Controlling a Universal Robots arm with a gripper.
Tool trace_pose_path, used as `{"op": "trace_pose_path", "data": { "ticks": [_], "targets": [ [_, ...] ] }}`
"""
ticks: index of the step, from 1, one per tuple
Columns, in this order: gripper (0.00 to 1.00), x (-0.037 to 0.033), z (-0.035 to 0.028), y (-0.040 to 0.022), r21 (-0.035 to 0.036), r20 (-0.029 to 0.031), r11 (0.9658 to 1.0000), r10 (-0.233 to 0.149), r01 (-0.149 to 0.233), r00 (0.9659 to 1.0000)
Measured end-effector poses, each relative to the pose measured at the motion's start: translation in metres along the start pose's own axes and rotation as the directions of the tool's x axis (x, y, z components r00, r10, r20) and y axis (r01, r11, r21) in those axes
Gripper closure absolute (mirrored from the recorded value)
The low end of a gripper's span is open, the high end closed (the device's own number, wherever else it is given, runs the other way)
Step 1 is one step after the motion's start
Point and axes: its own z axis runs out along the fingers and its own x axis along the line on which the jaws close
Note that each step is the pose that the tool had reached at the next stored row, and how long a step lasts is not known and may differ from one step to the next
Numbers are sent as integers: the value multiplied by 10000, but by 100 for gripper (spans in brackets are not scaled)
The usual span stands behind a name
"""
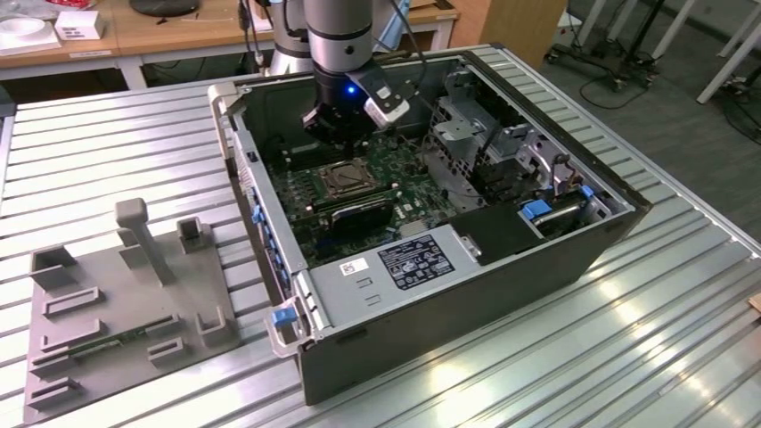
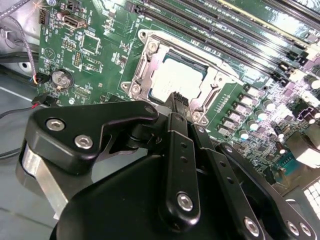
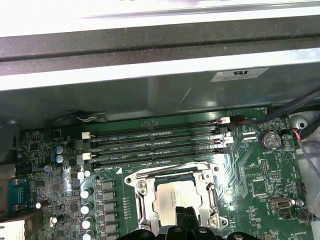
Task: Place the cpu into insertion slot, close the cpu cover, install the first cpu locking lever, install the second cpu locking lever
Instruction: 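Install the second cpu locking lever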
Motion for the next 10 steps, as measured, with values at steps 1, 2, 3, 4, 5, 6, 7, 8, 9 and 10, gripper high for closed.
{"op": "trace_pose_path", "data": {
  "ticks": [1,2,3,4,5,6,7,8,9,10],
  "targets": [
    [89,0,-1,0,3,-1,10000,0,0,10000],
    [89,0,0,0,5,-7,10000,1,-1,10000],
    [89,0,1,1,8,-47,10000,4,-4,10000],
    [89,-1,1,1,15,-101,10000,9,-9,9999],
    [89,-1,0,0,20,-128,10000,12,-12,9999],
    [89,0,0,0,22,-132,10000,14,-13,9999],
    [89,0,0,0,22,-135,10000,14,-14,9999],
    [89,-1,0,0,22,-138,10000,13,-13,9999],
    [89,-1,0,0,22,-140,10000,13,-13,9999],
    [89,-1,0,0,22,-141,10000,13,-13,9999]
  ]
}}
